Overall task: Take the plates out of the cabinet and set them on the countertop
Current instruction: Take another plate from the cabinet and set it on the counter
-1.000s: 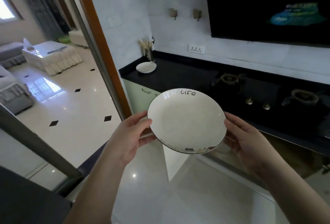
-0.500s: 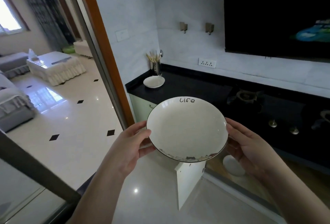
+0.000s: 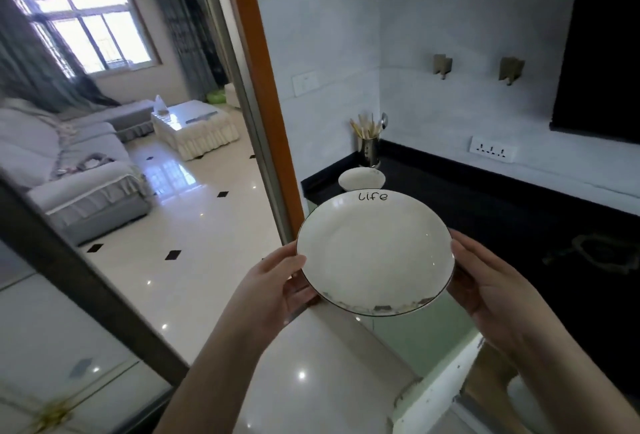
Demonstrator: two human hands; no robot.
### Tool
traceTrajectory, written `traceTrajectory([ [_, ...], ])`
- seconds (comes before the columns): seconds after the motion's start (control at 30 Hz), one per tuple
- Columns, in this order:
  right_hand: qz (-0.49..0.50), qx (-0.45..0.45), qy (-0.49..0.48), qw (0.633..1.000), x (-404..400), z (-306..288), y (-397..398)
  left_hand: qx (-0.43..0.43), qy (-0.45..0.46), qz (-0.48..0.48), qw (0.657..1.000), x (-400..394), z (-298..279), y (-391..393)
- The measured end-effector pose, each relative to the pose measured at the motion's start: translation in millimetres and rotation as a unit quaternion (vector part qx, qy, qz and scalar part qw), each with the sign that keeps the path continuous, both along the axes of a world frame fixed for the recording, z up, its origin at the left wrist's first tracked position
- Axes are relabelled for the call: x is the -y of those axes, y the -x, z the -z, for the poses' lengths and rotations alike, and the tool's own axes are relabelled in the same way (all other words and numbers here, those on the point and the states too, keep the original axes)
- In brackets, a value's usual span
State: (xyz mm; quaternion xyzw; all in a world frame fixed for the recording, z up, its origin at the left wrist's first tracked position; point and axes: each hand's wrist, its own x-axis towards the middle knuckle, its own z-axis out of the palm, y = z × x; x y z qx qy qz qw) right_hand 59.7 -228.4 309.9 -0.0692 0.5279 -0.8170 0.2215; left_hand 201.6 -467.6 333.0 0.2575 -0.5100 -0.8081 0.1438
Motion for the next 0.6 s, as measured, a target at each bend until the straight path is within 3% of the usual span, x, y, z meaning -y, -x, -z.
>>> traceTrajectory([
  [0.23,-0.026,-0.011,-0.009,1.0,72.7,5.5,43.2,-0.007,0.003,-0.007,1.0,77.4,14.1,32.8],
  [0.6,-0.008,0.018,-0.025,0.999,233.0,-3.2,99.3,-0.002,0.082,0.002,0.997,236.4,14.7,95.2],
])
